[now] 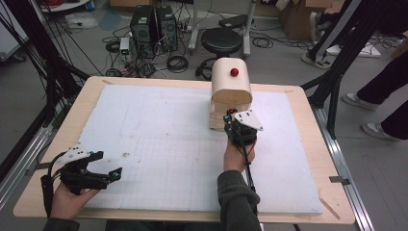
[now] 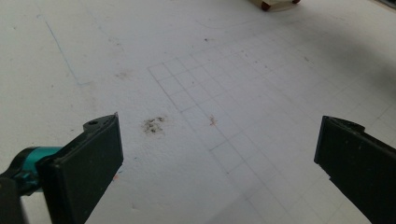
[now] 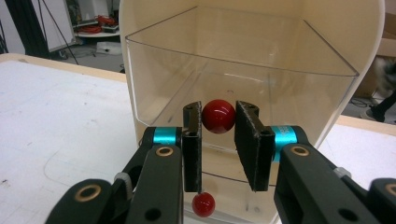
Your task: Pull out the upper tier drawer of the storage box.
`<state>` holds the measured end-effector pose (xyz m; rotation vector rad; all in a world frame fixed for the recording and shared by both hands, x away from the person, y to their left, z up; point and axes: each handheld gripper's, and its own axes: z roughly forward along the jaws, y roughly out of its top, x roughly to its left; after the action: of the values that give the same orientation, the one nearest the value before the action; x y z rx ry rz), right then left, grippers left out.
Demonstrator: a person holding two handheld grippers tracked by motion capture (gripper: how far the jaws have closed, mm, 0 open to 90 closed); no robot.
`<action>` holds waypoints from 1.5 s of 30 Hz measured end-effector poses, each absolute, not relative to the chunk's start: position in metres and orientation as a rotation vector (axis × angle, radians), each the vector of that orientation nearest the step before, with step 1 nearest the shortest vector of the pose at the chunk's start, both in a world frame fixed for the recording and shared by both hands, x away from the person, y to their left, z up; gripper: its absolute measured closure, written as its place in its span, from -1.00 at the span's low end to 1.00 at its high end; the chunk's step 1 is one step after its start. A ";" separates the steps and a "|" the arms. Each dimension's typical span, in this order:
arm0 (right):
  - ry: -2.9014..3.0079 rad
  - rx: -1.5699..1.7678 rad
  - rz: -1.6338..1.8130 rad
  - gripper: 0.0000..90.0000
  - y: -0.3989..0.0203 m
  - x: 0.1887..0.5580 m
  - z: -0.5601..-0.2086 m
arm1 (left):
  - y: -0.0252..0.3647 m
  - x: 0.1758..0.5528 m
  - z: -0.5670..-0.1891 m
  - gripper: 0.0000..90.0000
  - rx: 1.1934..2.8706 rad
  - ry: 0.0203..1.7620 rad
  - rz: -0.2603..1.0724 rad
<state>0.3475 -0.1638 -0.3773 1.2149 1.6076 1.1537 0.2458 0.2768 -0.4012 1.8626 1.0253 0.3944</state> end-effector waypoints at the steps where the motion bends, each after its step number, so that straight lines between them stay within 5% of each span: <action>1: 1.610 1.214 1.156 0.62 -0.164 0.347 -0.377 | 0.277 0.246 -0.401 -0.96 1.861 1.025 0.394; 45: 1.655 1.213 1.228 0.62 -0.174 0.329 -0.375 | 0.276 0.245 -0.400 -0.96 1.858 1.023 0.404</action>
<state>0.3292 -0.1739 -0.3753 1.2127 1.6554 1.2283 0.2453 0.2764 -0.4001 1.8582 1.0228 0.4039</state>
